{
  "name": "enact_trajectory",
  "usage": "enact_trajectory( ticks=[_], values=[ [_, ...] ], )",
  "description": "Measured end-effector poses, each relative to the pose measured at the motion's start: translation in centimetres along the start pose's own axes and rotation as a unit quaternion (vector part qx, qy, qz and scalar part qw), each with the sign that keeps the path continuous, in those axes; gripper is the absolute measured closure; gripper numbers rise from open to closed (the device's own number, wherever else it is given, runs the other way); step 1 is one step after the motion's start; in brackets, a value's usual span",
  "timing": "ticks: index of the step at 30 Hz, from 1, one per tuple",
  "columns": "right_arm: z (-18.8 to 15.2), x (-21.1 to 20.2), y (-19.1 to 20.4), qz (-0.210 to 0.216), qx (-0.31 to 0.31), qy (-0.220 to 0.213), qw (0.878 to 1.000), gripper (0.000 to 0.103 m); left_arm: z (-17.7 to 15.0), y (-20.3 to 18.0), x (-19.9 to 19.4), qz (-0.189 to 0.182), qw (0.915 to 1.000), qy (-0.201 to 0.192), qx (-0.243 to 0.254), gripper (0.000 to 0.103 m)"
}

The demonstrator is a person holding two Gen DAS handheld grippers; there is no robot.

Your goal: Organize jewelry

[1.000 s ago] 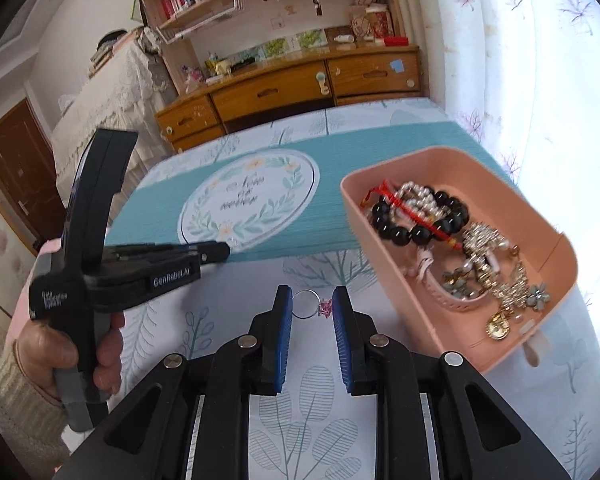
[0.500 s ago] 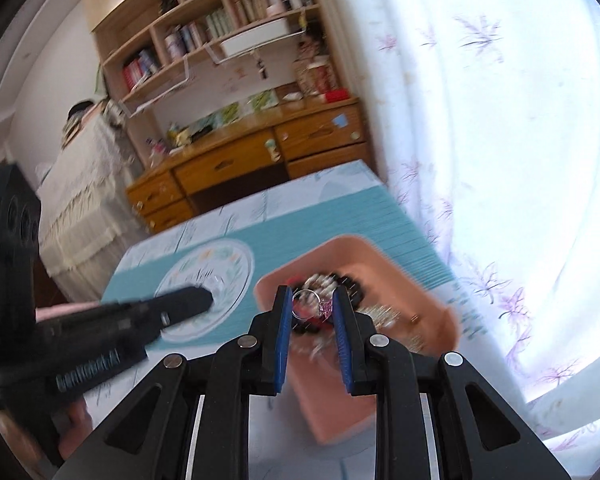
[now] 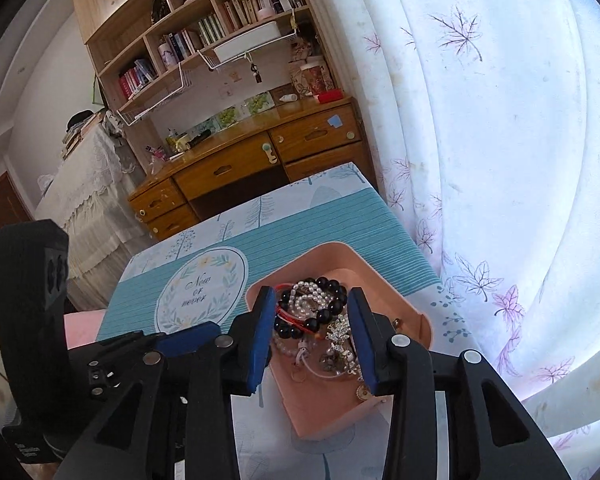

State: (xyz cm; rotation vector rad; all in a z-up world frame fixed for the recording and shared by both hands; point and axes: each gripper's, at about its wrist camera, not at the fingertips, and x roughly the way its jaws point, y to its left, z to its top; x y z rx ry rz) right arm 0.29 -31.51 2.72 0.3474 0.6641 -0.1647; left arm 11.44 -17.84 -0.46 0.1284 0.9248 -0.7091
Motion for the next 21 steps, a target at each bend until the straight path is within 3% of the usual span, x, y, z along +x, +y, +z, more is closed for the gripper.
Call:
enact_trajectory(
  ticks=[7, 16, 21],
  values=[
    [-1.4, -1.5, 1.9, 0.007, -0.021, 0.010, 1.000, 0.065, -2.1, 1.3, -3.3, 0.033, 0.9987, -0.001, -0.039, 0.050],
    [-3.5, -4.1, 4.0, 0.002, -0.046, 0.034, 0.998, 0.065, -5.6, 2.4, -8.3, 0.115, 0.9899, -0.013, -0.082, 0.047],
    [-4.8, -6.0, 5.5, 0.000, -0.061, 0.043, 0.997, 0.065, -8.2, 2.5, -11.5, 0.152, 0.9829, -0.030, -0.099, 0.035]
  ],
)
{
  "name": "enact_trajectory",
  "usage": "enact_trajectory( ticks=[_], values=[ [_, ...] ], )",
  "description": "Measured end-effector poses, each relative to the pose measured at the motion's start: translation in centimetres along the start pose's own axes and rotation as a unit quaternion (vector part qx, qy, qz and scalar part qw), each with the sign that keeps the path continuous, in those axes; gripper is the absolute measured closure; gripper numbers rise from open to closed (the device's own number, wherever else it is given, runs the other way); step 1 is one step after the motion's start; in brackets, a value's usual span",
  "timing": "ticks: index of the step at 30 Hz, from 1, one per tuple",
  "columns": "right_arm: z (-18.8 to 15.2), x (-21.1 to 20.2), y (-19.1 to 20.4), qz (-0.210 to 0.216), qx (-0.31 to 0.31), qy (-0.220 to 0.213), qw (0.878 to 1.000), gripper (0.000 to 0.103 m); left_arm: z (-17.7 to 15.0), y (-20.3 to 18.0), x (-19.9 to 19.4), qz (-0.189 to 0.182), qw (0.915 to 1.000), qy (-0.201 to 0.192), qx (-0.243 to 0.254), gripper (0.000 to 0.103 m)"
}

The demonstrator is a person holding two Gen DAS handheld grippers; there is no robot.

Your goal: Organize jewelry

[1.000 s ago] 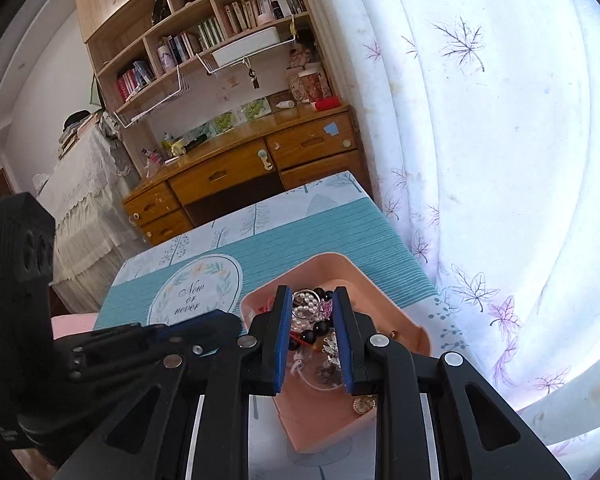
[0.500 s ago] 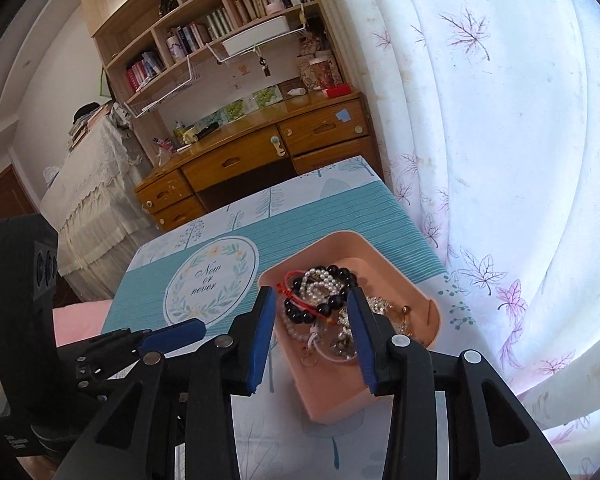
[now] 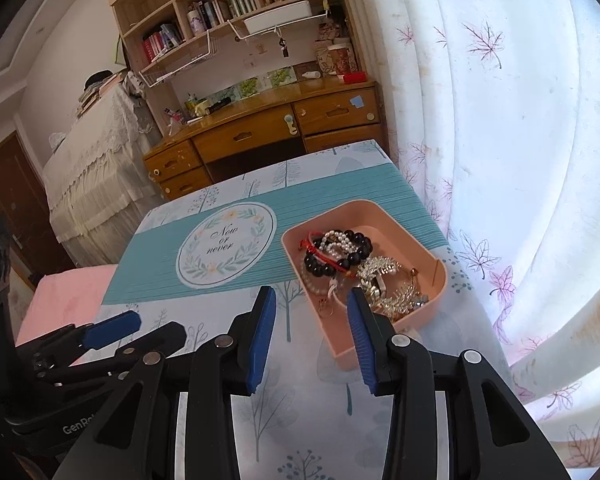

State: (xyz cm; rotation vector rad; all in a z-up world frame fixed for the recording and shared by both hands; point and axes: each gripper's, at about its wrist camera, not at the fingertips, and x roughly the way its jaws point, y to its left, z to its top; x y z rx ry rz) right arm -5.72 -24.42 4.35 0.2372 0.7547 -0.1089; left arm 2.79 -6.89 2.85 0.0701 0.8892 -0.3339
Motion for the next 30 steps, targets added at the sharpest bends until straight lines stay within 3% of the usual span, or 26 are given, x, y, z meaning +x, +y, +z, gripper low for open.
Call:
enact_trajectory(
  ticks=[5, 7, 9, 11, 18, 30],
  values=[
    [-1.3, -1.7, 2.0, 0.000, -0.024, 0.009, 1.000, 0.063, -2.3, 1.0, -2.8, 0.035, 0.9993, -0.007, -0.014, 0.035],
    [-1.9, -2.3, 2.9, 0.003, -0.033, 0.011, 0.999, 0.058, -3.2, 1.3, -3.8, 0.047, 0.9986, -0.012, -0.021, 0.034],
    [-2.9, -3.2, 4.1, 0.001, -0.050, 0.008, 0.999, 0.046, -4.1, 2.0, -4.8, 0.060, 0.9975, -0.018, -0.034, 0.031],
    [-3.6, -3.8, 5.1, -0.001, -0.065, 0.004, 0.998, 0.042, -4.7, 2.4, -5.3, 0.063, 0.9967, -0.020, -0.047, 0.030],
    [-5.6, -4.9, 7.8, -0.002, -0.087, 0.014, 0.996, 0.040, -6.5, 3.4, -6.6, 0.073, 0.9942, -0.026, -0.075, 0.030],
    [-6.3, -5.4, 8.2, -0.004, -0.087, 0.014, 0.996, 0.040, -6.8, 2.9, -7.2, 0.079, 0.9931, -0.038, -0.078, 0.030]
  ],
)
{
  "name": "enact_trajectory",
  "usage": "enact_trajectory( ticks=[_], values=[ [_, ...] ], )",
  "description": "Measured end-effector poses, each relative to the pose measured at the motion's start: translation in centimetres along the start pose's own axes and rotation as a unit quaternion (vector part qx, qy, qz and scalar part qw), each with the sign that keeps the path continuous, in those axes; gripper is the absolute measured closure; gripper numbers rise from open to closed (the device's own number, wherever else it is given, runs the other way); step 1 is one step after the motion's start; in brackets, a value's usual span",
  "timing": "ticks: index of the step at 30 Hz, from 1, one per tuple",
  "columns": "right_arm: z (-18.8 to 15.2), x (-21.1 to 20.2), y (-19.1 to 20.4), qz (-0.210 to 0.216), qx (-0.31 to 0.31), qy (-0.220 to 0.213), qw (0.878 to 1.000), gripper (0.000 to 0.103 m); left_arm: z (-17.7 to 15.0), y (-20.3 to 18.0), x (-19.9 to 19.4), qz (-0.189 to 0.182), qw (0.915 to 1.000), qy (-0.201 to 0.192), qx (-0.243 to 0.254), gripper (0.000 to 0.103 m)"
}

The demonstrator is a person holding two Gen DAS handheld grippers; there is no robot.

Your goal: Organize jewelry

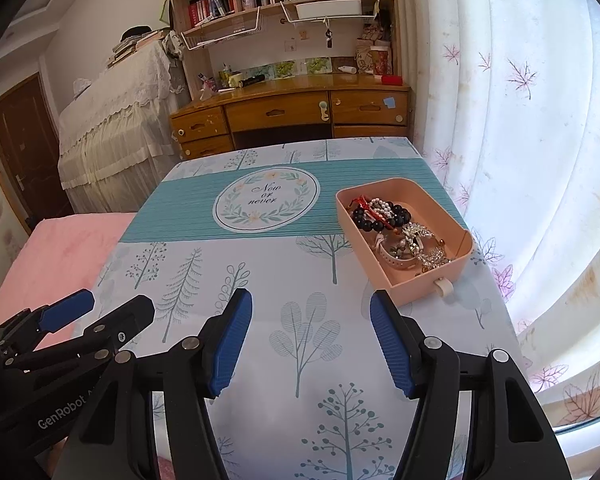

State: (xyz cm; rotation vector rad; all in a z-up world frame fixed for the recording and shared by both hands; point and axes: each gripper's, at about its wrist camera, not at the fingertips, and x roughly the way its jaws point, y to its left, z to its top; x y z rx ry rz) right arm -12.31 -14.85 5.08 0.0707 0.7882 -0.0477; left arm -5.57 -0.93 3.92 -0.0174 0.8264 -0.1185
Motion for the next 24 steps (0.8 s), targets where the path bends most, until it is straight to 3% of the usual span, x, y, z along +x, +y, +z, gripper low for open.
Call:
enact_trajectory(
  ticks=[24],
  values=[
    [-0.05, -0.63, -0.49, -0.002, 0.002, 0.001, 1.000, 0.040, -0.25, 0.39, -0.68, 0.011, 0.9999, -0.005, -0.003, 0.030]
  ],
)
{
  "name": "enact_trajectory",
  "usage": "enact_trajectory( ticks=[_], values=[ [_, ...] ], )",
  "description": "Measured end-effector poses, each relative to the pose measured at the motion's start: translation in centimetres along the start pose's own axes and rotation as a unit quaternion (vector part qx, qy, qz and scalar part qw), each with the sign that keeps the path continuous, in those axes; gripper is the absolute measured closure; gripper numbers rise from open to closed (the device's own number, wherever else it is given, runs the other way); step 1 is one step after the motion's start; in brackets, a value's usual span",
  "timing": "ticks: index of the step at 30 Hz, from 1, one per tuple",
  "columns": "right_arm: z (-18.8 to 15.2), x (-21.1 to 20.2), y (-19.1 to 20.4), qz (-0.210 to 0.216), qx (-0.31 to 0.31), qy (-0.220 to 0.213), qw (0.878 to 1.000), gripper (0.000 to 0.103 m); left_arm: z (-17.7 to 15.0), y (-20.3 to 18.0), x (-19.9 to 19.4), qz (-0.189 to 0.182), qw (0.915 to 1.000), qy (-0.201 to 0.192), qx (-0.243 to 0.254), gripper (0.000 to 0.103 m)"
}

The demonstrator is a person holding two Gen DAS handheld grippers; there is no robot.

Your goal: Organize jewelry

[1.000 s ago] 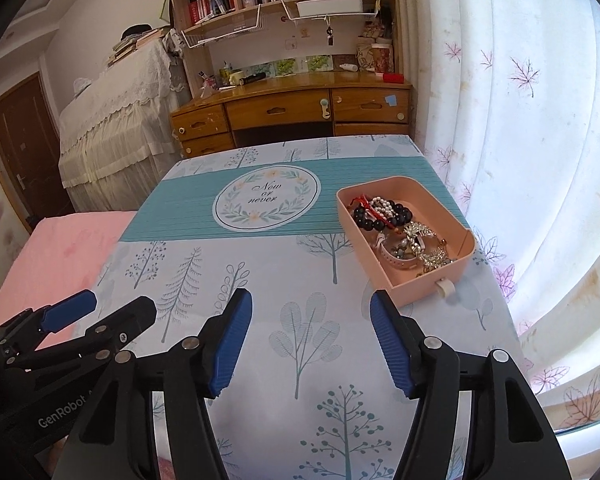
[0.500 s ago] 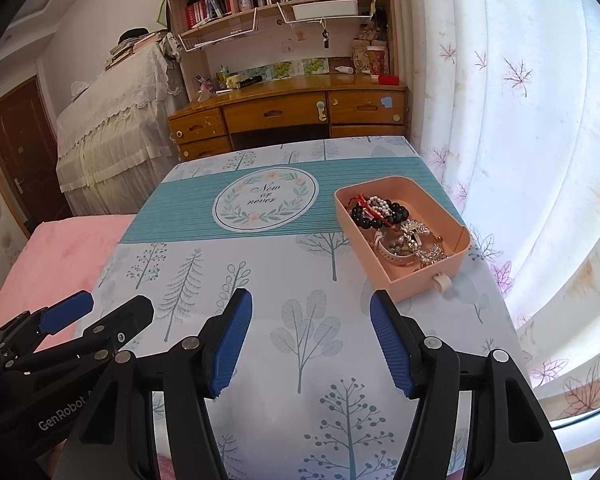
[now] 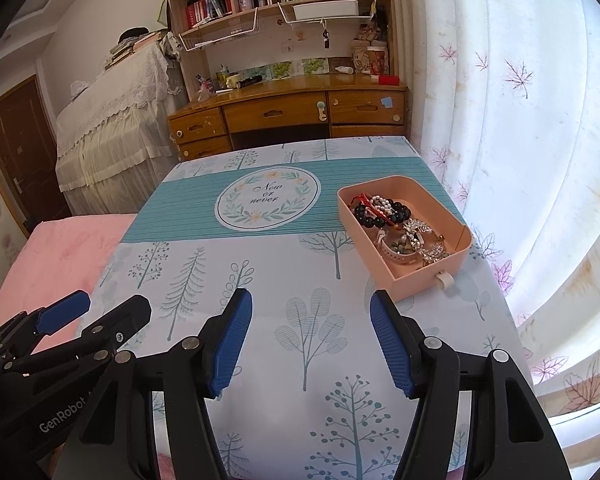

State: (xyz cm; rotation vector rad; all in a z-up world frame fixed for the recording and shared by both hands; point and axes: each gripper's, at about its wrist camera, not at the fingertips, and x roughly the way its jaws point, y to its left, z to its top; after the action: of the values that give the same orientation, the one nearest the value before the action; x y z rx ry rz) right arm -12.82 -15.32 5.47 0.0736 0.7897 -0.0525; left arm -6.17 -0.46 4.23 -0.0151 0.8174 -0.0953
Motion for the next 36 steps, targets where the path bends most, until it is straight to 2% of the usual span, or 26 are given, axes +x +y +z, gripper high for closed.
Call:
enact_trajectory(
  ticks=[18, 36],
  values=[
    [-0.6, 0.0, 0.1, -0.003, -0.002, 0.008, 1.000, 0.040, 0.0, 0.6, 0.7, 0.006, 0.9999, 0.008, 0.001, 0.030],
    [-0.1, 2.2, 1.6, -0.008, -0.008, 0.030, 0.999, 0.040, -0.1, 2.1, 2.3, 0.009, 0.9997, 0.024, -0.004, 0.030]
  ],
)
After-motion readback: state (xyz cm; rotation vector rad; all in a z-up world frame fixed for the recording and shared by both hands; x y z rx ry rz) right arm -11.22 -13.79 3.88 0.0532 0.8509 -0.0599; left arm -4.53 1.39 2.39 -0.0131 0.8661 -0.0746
